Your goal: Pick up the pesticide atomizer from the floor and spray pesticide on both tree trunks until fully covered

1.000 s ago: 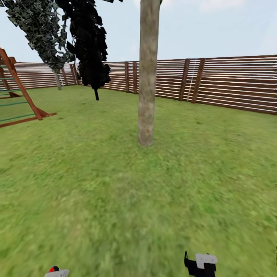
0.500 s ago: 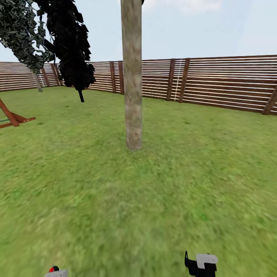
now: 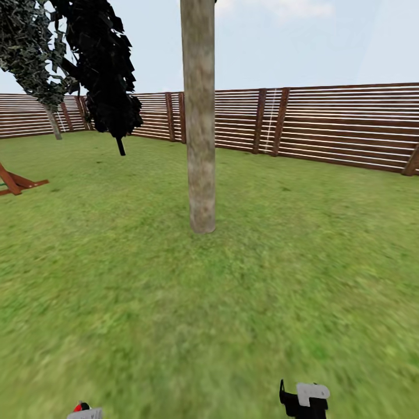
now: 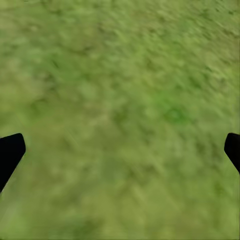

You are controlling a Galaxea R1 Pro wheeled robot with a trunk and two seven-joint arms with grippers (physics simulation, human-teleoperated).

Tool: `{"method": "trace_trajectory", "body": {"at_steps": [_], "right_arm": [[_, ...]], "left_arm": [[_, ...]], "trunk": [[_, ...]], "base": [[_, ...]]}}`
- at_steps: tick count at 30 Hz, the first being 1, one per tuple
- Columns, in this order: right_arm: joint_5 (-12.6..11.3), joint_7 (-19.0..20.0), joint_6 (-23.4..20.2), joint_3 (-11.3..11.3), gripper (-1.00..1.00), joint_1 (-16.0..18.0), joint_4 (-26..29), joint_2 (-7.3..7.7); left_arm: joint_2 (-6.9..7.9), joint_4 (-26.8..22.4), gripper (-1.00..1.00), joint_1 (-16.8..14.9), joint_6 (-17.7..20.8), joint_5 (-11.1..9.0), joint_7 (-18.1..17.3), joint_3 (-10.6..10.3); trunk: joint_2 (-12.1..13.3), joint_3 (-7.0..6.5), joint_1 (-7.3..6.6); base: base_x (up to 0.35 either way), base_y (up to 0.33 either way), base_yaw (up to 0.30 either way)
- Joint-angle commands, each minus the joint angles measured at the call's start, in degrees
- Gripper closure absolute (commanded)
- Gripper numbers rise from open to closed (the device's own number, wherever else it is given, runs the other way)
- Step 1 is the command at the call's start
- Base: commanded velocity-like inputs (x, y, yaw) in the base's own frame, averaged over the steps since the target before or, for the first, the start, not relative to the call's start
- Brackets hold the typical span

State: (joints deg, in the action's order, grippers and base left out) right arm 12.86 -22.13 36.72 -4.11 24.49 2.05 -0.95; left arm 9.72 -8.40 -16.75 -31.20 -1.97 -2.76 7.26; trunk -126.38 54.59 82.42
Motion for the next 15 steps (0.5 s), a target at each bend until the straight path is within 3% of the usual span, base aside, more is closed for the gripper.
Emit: {"method": "trace_trajectory", "body": {"at_steps": [1, 15], "right_arm": [[0.6, -0.3, 0.1, -0.4, -1.0, 0.0, -0.1, -0.02], [0.7, -0.2, 0.1, -0.4, -1.0, 0.0, -0.1, -0.37]], "left_arm": [[-0.01, 0.0, 1.0, 0.0, -0.2, -0.2, -0.3, 0.2], [-0.06, 0.1, 1.0, 0.0, -0.2, -0.2, -0.3, 0.2]], "trunk": [[0.0, 0.05, 0.03], [0.0, 0.05, 0.03]], "base": [[0.339, 0.0, 0.0], [0.339, 0.0, 0.0]]}}
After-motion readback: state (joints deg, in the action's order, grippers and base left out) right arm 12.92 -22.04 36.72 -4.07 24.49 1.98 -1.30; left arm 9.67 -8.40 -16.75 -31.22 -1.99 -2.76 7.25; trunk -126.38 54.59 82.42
